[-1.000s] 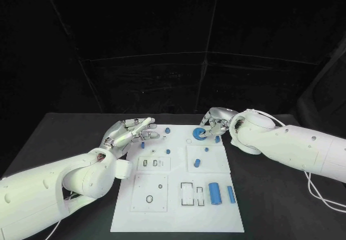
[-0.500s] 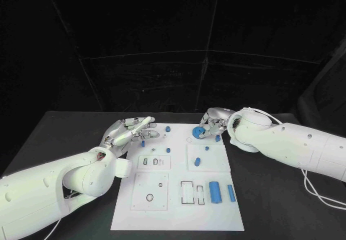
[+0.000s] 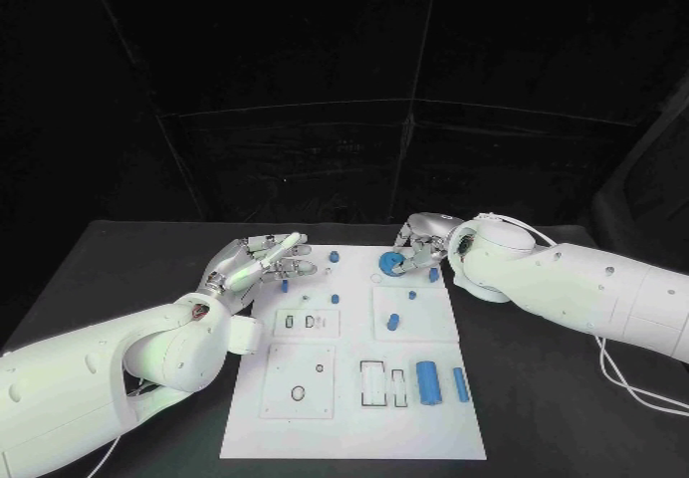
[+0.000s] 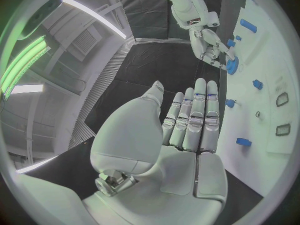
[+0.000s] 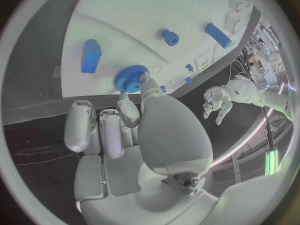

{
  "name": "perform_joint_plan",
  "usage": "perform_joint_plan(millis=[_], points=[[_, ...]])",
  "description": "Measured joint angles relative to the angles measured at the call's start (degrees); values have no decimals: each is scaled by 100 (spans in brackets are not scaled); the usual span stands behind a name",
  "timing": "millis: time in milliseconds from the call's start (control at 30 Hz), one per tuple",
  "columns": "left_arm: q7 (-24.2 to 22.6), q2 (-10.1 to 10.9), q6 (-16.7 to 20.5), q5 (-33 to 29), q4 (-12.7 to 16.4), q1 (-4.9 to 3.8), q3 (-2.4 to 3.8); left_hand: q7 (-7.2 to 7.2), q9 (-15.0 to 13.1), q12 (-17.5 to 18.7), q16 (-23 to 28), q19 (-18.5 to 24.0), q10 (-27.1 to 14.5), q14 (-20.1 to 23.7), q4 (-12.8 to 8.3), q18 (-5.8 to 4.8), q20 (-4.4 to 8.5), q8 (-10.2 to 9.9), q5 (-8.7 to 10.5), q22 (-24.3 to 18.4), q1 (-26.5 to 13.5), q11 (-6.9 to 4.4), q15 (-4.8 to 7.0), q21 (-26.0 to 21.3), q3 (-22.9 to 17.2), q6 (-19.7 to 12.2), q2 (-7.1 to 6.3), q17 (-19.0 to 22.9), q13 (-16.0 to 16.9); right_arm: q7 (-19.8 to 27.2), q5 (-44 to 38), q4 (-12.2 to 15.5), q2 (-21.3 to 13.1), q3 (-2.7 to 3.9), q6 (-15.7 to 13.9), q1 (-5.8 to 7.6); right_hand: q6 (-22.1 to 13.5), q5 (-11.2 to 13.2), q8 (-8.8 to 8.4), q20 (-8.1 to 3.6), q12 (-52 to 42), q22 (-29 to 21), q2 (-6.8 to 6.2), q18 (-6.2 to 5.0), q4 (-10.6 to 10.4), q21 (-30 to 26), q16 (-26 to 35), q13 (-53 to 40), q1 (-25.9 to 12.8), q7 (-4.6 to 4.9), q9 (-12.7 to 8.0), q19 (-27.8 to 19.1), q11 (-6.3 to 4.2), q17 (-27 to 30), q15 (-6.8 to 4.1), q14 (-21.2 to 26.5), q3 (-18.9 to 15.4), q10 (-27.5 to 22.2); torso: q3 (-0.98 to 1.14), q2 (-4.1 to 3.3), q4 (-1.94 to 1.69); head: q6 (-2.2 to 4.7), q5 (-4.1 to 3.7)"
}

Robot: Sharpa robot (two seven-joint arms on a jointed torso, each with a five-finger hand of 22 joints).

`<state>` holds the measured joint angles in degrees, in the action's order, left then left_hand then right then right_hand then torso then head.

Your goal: Assemble the parts on the task board

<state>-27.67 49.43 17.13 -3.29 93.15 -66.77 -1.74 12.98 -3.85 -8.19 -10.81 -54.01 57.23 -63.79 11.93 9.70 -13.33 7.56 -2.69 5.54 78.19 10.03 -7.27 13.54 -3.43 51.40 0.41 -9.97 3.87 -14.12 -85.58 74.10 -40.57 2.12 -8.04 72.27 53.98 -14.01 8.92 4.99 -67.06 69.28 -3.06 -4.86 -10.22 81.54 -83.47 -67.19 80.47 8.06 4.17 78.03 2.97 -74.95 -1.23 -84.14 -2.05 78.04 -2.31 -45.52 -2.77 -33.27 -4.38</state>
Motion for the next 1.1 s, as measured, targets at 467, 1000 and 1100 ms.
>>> perform_joint_plan(millis=[467, 1000, 1100], points=[[14, -14, -24, 0, -18, 1, -7, 0, 0, 0, 0, 0, 0, 0, 0, 0, 0, 0, 0, 0, 0, 0, 0, 0, 0, 0, 0, 1, 0, -1, -678, 28, 105, -3, -86, -5, 345, 487, 99, -35, -267, 213, 188, 0, 200, 91, -71, -336, 188, -75, 25, 87, -81, 1, -21, 22, 221, 140, -4, -8, -9, -12, -13], [32, -18, -55, 0, -27, 1, -18, 0, 0, 0, 0, 0, 0, 0, -17, 0, 0, 0, 0, -5, 0, 0, 0, 0, 17, 0, 0, -4, 0, 7, -978, 229, 96, -14, -153, -25, 402, -33, 38, -59, -284, 290, 199, 3, 119, 134, -93, -400, 198, -79, -6, 145, -103, 2, -43, -1, 403, 161, -4, -9, -10, -31, 1], [36, -17, -60, 0, -29, 1, -19, 0, 0, 0, 0, 0, 0, 0, -17, 0, 0, 0, 0, -5, 0, 0, 0, 0, 17, 0, 0, -3, 0, 7, -963, 362, 62, -14, -225, -26, 414, -149, 18, -59, -284, 292, 179, 90, 99, 135, -93, -392, 144, -66, -6, 144, -103, 2, -43, -1, 451, 161, -4, -9, -10, -32, 2]])
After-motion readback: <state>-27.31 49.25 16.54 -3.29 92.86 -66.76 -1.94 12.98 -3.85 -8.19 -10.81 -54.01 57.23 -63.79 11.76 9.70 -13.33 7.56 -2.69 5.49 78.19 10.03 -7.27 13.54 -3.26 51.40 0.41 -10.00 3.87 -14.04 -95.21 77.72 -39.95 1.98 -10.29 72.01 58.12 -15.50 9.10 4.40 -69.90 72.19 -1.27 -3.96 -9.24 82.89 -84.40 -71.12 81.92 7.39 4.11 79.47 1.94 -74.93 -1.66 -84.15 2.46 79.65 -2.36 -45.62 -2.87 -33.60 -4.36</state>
